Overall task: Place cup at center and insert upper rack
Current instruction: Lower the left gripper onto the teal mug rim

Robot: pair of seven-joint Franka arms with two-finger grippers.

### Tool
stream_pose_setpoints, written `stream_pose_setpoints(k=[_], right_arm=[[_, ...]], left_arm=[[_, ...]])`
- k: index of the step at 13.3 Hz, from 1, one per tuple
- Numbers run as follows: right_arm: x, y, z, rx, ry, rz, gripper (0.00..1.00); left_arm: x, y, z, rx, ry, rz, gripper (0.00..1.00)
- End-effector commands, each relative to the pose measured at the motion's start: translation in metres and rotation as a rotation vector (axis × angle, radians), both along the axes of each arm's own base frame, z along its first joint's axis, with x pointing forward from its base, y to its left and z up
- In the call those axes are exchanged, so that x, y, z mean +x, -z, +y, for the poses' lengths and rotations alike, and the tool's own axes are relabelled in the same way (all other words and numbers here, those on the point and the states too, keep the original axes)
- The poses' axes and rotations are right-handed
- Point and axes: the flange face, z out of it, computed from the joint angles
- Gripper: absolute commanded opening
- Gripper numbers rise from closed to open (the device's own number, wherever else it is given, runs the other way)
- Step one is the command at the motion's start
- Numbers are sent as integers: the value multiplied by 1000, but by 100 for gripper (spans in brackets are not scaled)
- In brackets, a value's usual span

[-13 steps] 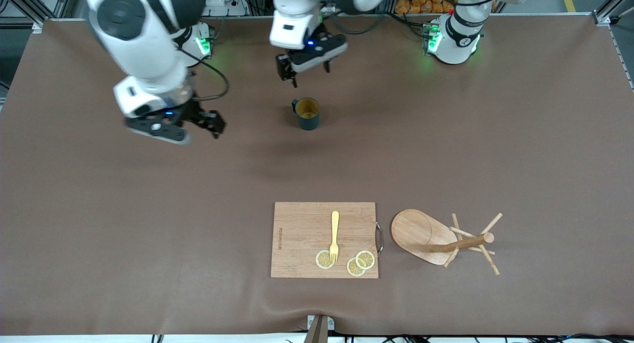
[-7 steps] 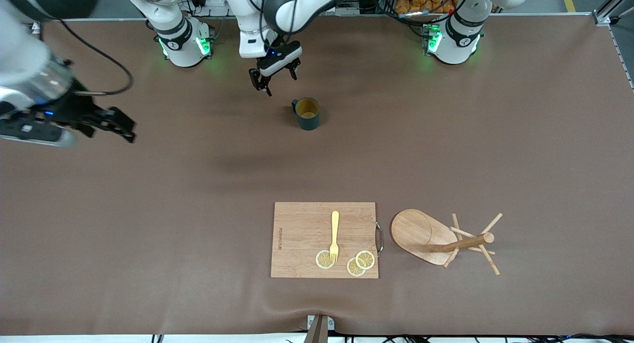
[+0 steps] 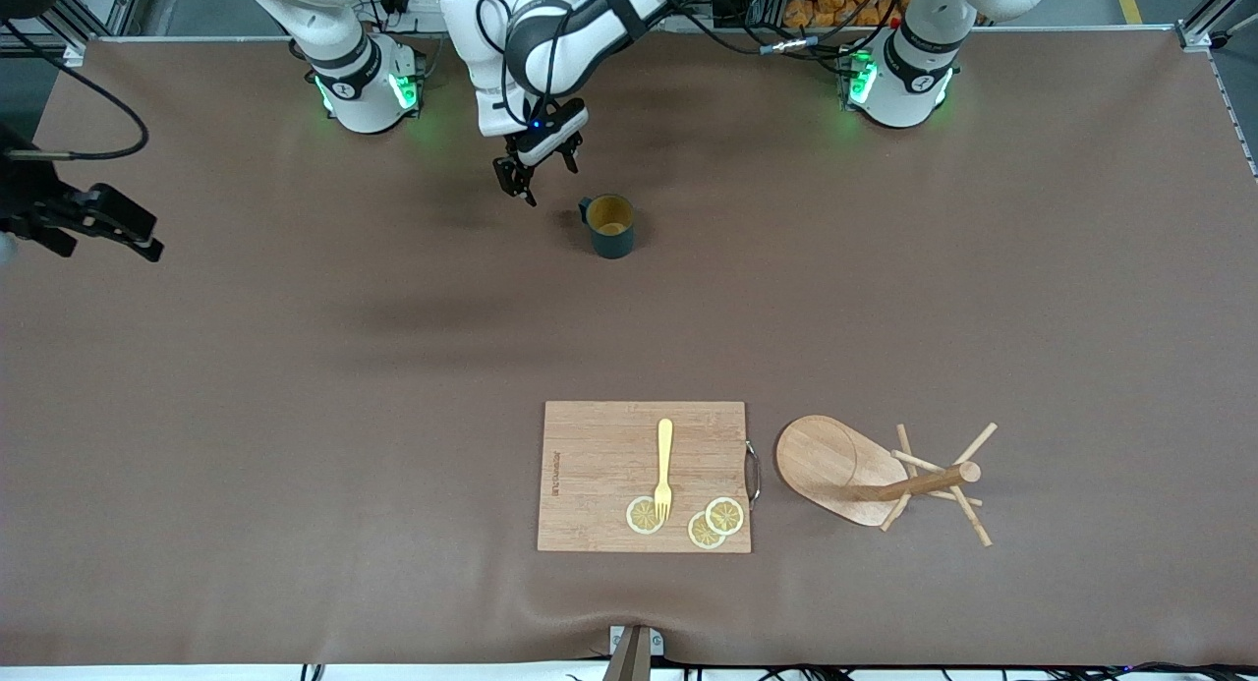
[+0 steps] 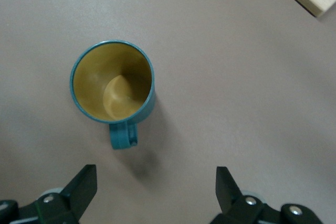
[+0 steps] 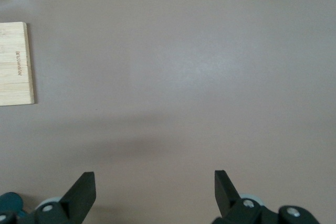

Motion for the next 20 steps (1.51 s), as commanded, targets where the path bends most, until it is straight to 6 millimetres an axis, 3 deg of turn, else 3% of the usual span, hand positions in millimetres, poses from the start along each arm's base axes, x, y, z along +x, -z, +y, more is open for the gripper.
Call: stream_pose_setpoints(k=[1,6,12,14,20], right_arm=[[-9,-2,1,17,-27,12,100],[-6,4,-1,18,-27,22,100],[-4,15,-2,10,-54,36,100],[-5,15,-2,10,-54,38,100],[-6,15,0,11,-57,44,100]], left_arm=[[-8,17,-9,6,-50,-73,100],[-14,67,-2,48,-158,-72,100],[-14,102,10,113,-221,-8,100],[-14,101,11,121,-223,-7,91],[-11,95,15,148,-236,-10,86]])
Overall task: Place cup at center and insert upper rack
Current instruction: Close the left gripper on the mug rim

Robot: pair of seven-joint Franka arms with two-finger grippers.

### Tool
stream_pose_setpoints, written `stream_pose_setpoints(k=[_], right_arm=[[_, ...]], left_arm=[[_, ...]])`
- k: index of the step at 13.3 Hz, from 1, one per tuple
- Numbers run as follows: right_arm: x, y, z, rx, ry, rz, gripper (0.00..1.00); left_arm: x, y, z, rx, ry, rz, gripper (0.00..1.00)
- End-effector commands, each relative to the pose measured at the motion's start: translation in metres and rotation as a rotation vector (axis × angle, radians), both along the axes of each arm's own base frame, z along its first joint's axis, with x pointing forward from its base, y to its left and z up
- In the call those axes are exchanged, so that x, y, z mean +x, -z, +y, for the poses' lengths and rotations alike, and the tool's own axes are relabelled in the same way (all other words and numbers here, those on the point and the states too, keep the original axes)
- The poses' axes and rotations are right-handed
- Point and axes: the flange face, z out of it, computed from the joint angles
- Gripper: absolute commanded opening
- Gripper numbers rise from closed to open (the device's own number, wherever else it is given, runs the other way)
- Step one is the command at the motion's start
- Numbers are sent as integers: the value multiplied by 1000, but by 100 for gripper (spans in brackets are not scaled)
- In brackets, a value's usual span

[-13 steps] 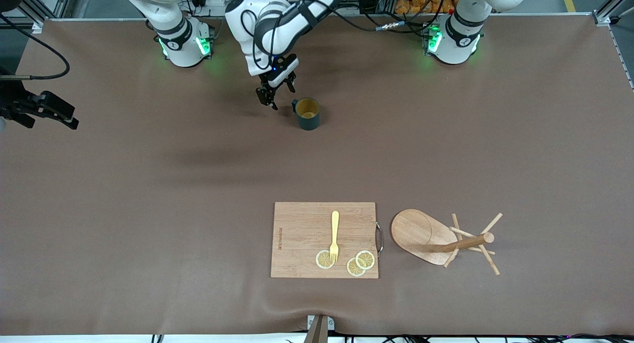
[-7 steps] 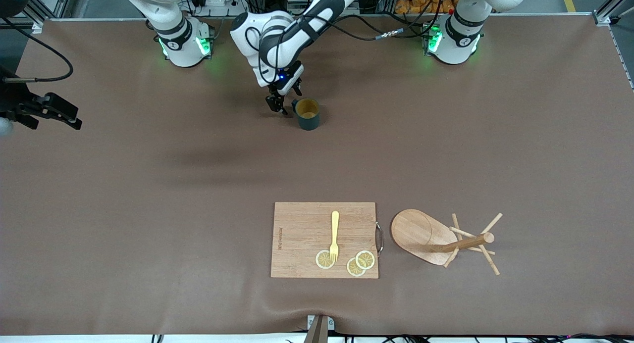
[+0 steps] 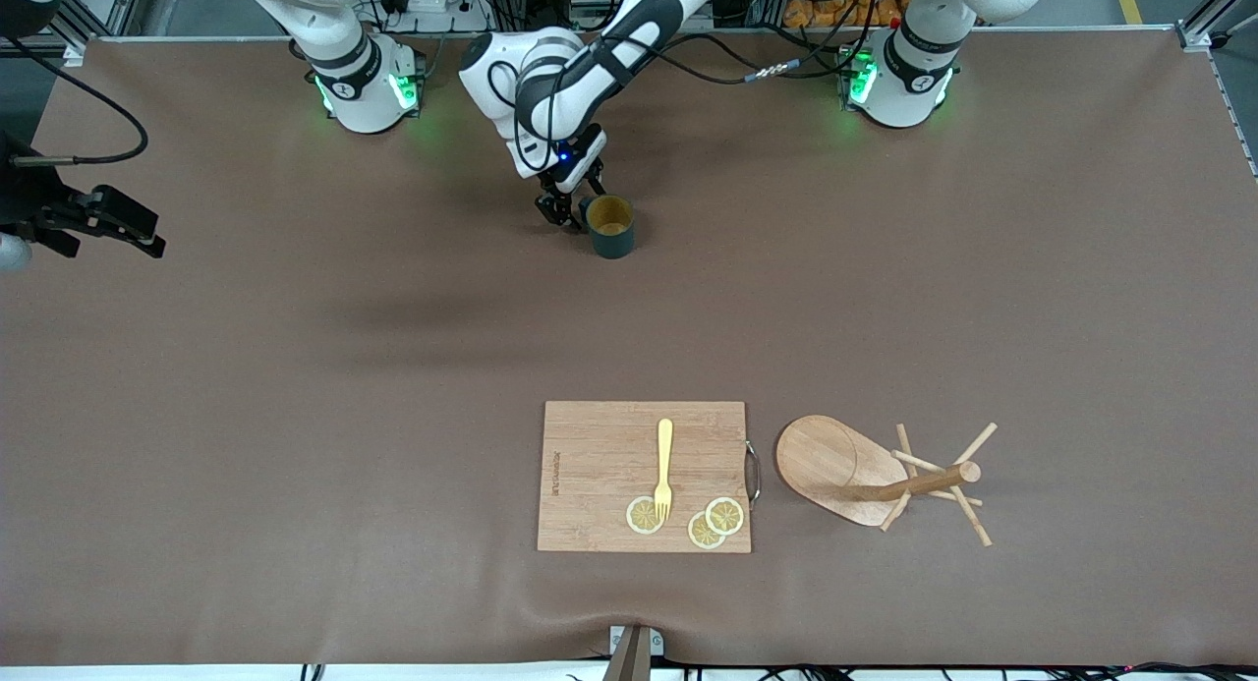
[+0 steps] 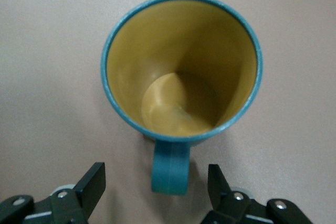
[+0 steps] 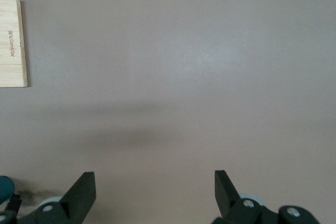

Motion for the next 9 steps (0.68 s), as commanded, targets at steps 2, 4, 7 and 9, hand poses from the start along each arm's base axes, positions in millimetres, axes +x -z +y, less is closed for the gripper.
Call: stream_pose_setpoints(k=[2,4,7,9], right_arm=[[-4,-1,2,9,-13,0,100],[-4,-1,2,9,-13,0,100],[-4,-1,2,9,-13,0,100],[-4,-1,2,9,-13,-1,100]], left_arm=[[1,-10,-2,9,-26,2,84],[1,-11,0,17,-35,8,83],[0,-18,-2,5,-46,20,74],[6,-29,-8,-25,-62,24,72]])
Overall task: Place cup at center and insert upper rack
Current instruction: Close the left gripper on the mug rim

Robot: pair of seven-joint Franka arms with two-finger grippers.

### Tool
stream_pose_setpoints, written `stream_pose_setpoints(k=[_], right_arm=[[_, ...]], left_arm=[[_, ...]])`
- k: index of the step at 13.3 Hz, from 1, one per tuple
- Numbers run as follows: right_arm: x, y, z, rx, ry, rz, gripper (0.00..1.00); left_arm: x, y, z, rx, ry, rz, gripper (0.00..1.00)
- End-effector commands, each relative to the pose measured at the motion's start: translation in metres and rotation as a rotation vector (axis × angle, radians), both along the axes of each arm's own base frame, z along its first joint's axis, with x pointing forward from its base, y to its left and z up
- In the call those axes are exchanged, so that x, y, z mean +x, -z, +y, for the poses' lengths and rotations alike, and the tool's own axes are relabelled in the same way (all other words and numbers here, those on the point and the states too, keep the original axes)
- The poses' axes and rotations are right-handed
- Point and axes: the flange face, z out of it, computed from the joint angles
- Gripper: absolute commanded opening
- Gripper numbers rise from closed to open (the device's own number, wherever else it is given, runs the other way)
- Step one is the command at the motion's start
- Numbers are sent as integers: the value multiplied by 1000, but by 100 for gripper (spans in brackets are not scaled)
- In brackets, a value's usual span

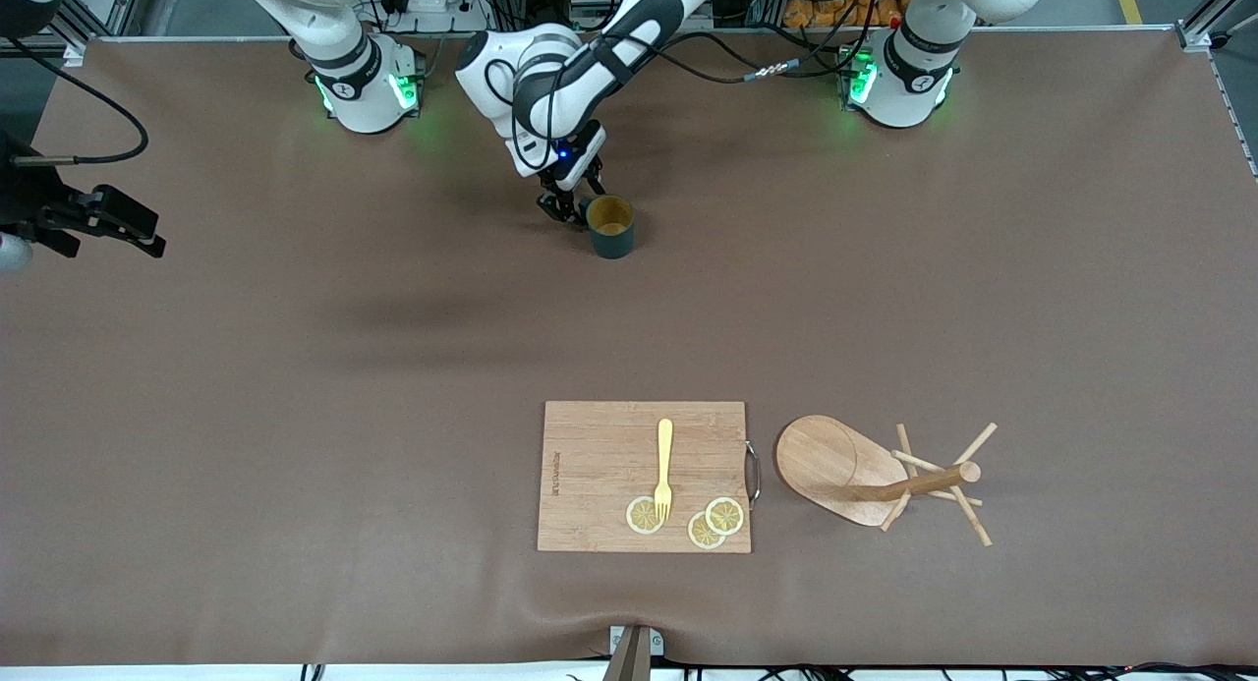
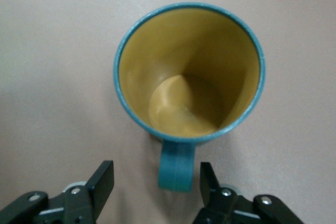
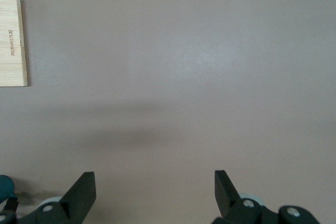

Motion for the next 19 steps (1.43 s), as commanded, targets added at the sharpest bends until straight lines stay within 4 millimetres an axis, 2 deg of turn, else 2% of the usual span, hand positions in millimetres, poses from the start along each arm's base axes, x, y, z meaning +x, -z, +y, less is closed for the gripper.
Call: stream_pose_setpoints(k=[1,4,6,11,17,19], right_arm=[[-4,-2,3,9,-12,-3,100],[-3,-1,7,8,-20,-6,100],[-3,-1,18,2,-36,-2,100],[-4,-2,31,-6,-56,-1,100],[-5,-5,37,-14,-70,-10,100],[-4,-4,43,-13,-88,-18,100]], left_arm=[[7,-20,-5,-26,-43,6,70],[10,-27,-5,-38,-59,13,67],[11,-26,-4,-36,-60,12,67],[15,-23,0,-21,-80,20,64],[25,-24,4,-19,-117,37,32],[28,-26,5,-23,-122,33,15]])
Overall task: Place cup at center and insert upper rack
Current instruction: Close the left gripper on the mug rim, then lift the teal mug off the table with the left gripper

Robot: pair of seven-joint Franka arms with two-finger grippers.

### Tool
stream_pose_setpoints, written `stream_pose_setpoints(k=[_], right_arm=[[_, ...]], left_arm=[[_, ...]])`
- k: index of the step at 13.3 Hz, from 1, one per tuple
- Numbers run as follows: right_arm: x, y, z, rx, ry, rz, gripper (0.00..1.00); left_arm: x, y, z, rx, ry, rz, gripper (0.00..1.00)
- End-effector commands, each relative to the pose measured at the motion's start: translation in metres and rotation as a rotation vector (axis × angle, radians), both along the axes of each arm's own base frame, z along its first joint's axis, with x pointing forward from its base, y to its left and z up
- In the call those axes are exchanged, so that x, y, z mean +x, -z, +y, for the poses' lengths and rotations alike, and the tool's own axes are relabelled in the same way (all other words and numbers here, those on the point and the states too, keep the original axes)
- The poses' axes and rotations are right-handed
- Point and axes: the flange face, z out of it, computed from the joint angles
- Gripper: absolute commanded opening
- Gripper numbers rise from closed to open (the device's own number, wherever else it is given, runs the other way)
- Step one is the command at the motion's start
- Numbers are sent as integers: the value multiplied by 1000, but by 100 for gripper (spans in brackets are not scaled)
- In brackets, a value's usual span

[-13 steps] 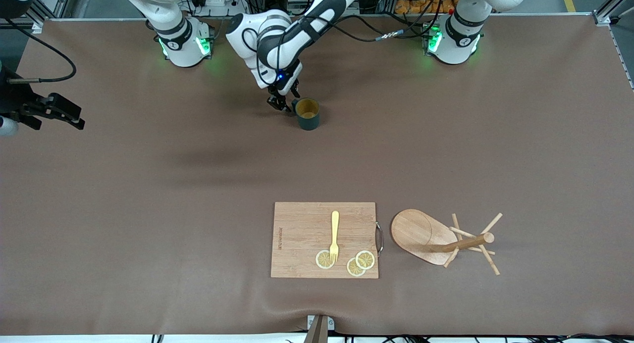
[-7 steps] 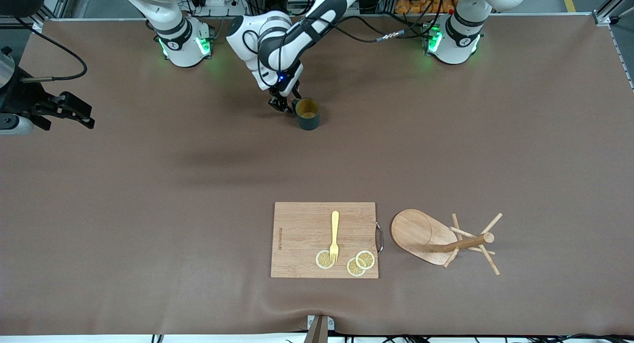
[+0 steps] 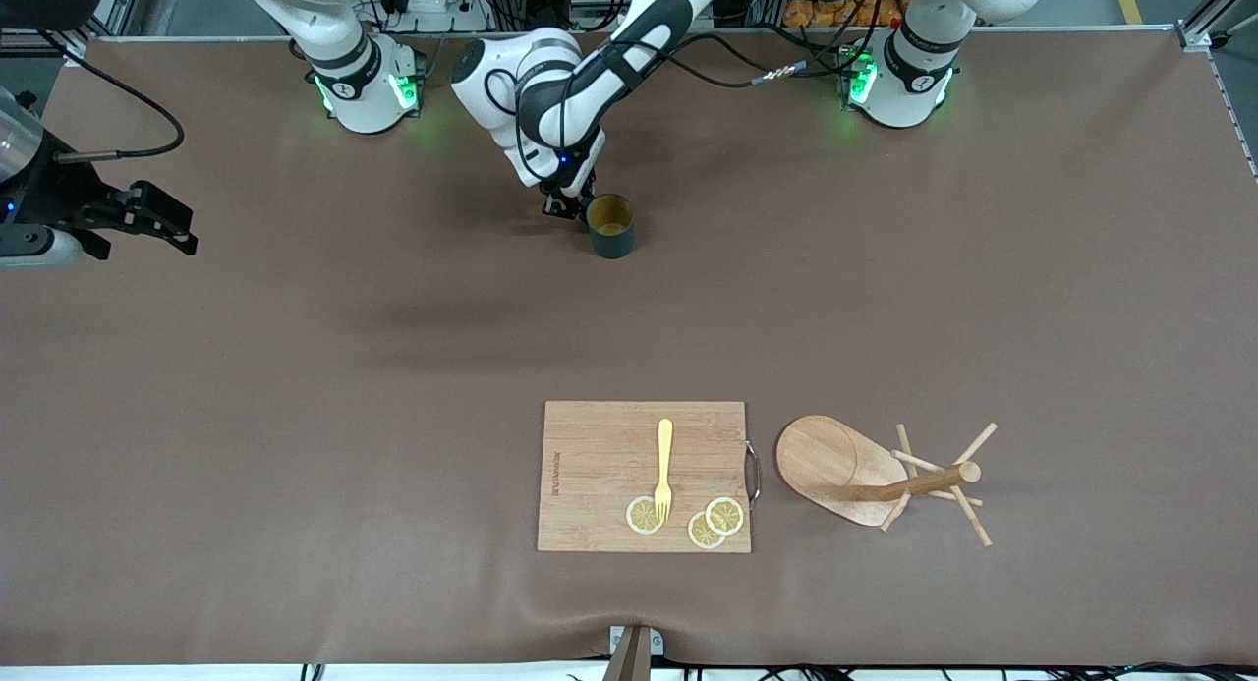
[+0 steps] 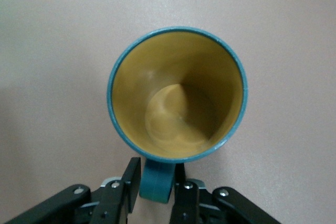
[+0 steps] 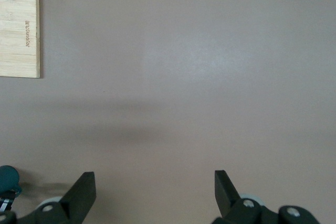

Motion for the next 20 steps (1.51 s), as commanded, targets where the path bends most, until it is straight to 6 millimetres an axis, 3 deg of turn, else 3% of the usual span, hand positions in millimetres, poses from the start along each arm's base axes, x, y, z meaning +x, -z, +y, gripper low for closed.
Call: stream_pose_setpoints(k=[1,2,5,10,11,15,18,20], right_arm=[[-4,-6,13,-10,-32,-27,100],[-5,-7,21,-10,-43,-27,100],[-11,-6,32,-5,-67,1,100],[-10,-8,34,-4,-72,-7,100],[-11,-8,35,-4,-64,-5,100],[-7,-7,34,-3,-35,-21,100],[-7,-9,33,1,-33,-27,100],[-6,-8,34,1,-35,-25,100]], left_arm=[[5,-19,2,-13,-28,0,1],[14,-23,4,-19,-42,2,0],[32,-60,6,-72,-55,0,0],[92,-179,32,-270,-34,100,0],[106,-203,43,-317,-15,132,0],[157,-264,85,-469,34,220,0],[207,-306,134,-611,34,271,0],[248,-333,180,-729,25,291,0]])
